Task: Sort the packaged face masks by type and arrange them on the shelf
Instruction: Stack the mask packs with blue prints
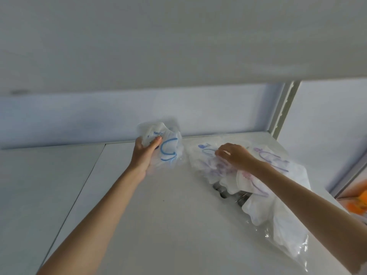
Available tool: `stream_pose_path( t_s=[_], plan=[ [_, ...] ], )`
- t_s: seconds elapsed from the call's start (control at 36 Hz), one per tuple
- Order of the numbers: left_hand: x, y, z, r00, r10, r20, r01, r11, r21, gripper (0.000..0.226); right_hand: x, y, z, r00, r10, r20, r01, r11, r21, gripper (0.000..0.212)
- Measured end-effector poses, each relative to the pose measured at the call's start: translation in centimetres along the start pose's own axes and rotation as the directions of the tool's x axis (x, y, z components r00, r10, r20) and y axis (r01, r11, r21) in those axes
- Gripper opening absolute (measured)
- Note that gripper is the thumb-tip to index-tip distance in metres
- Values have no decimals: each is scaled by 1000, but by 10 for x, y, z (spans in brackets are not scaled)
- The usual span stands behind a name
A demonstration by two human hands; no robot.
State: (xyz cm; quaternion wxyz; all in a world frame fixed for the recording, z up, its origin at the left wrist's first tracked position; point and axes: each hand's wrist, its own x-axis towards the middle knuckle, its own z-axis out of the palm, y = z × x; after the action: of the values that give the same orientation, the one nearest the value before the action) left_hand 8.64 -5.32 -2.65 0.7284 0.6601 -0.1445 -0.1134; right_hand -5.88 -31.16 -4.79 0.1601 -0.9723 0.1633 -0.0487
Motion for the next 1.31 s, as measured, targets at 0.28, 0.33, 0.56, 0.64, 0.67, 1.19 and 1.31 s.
stream_pose_path(
  t_s=[0.28, 0.33, 0.56, 0.64, 0.67, 1.19, 1.31],
  plan=[
    [-3, 2, 4, 1000, 10, -10, -10, 1000, 25, 26, 8, -4, -16, 910, 411, -54, -413, 910, -43, 75],
    [-4, 1, 3, 1000, 10, -12, -9, 1000, 21, 27, 14, -5, -16, 914, 404, -31, -405, 914, -26, 69],
    [-4, -3, -16, 998, -1, -57, 4, 999, 53, 43, 21, -7, -19, 889, 454, 58, -457, 878, 142, 67],
    [-2, -6, -20, 998, -2, -68, 5, 999, 53, 42, 24, -7, -22, 875, 478, 80, -484, 853, 195, 70],
    [-1, -7, -20, 998, -4, -69, 8, 998, 58, 42, 24, -6, -23, 872, 483, 78, -487, 846, 215, 69],
    [2, -15, -17, 998, 11, -55, -3, 990, 140, 42, 6, -29, -73, 754, 571, -325, 136, 348, 928, 22],
    [-1, -17, -9, 1000, 10, -17, -8, 991, 132, 44, 0, -68, -63, 787, 473, -395, 208, 399, 893, 24]
  ],
)
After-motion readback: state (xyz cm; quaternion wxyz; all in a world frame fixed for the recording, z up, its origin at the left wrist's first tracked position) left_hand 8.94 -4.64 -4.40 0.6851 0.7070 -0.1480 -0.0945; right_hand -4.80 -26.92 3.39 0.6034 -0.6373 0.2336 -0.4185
